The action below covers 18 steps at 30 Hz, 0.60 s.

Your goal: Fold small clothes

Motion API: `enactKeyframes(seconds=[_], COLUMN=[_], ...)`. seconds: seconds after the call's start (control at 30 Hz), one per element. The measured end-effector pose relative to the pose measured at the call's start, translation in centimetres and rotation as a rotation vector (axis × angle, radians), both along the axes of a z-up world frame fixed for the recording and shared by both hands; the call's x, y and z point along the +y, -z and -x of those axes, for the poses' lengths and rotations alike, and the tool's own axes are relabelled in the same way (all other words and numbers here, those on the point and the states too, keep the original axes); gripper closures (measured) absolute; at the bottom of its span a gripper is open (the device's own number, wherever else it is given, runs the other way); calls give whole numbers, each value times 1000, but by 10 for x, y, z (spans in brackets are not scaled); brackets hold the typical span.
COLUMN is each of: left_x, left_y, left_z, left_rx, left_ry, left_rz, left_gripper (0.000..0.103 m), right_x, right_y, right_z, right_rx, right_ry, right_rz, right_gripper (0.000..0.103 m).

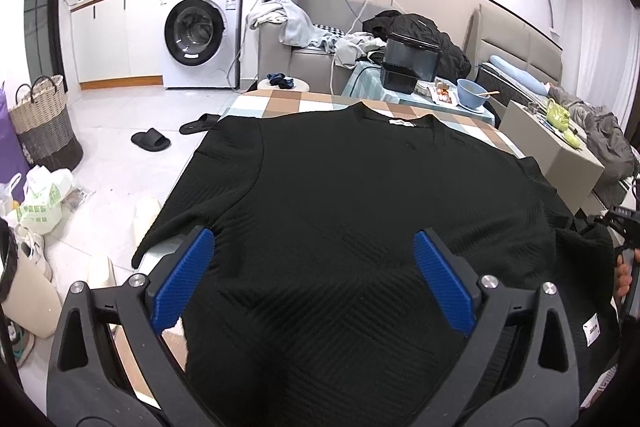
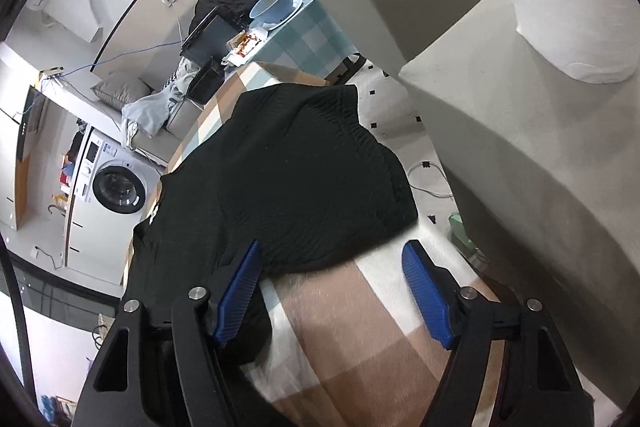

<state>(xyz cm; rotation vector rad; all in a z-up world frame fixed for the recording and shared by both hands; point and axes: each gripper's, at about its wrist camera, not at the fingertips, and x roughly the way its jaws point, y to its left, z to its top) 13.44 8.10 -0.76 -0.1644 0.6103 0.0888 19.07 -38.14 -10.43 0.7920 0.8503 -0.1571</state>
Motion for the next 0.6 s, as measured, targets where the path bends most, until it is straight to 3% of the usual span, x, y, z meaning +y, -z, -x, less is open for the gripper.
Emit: enactKeyframes(seconds=[0.1,0.17,0.23,0.3,0.4,0.6], left_x=[-4,-9,-13,-17,-20,-22], left_y=[0,0,-1,-2,0,2], left_z=[-7,-12,-16,-19,-17,-18], left_rx=[0,2,0,-1,-4,-2], left_ry=[16,19,24,31,43,48], left_rz=[2,-5,-11,-14,-22,0], left_gripper=[9,10,10,10,10,10], right_x=[-1,-2,-4,-7,-8,5], right_y=[0,1,1,2,-7,-48], right_z=[-9,-14,-18,-22,-24,-45], right_rx=[11,24,36,39,20,-83], right_ry=[16,29,43,62,67,22], right_rz=[12,27,41,45,88,153], right_gripper=[40,52,72,83,90,93])
